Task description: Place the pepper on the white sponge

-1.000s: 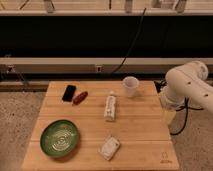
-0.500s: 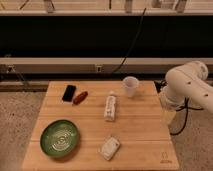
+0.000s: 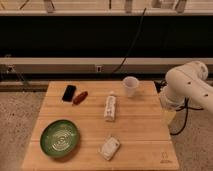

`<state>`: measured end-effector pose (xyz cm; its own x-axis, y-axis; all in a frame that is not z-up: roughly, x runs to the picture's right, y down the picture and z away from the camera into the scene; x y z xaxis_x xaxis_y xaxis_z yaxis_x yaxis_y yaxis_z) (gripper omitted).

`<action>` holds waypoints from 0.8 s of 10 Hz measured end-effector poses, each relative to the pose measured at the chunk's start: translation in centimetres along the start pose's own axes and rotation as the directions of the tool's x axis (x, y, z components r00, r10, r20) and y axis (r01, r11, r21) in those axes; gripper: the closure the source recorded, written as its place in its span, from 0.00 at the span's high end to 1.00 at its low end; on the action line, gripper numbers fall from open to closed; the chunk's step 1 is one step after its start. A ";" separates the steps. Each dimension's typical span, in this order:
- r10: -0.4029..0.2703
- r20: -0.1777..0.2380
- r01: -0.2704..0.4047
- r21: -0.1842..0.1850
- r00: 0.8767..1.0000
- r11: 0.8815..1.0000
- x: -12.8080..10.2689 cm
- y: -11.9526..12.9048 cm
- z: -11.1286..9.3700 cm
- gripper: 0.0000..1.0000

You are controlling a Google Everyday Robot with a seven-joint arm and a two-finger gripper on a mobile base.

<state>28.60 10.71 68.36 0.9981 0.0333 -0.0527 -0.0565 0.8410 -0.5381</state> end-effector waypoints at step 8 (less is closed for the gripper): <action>-0.133 -0.033 0.135 0.039 0.991 0.990 -6.1 -2.4 0.0 0.80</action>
<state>22.67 8.44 69.95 0.9952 -0.0970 -0.0084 0.0794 0.8585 -0.5066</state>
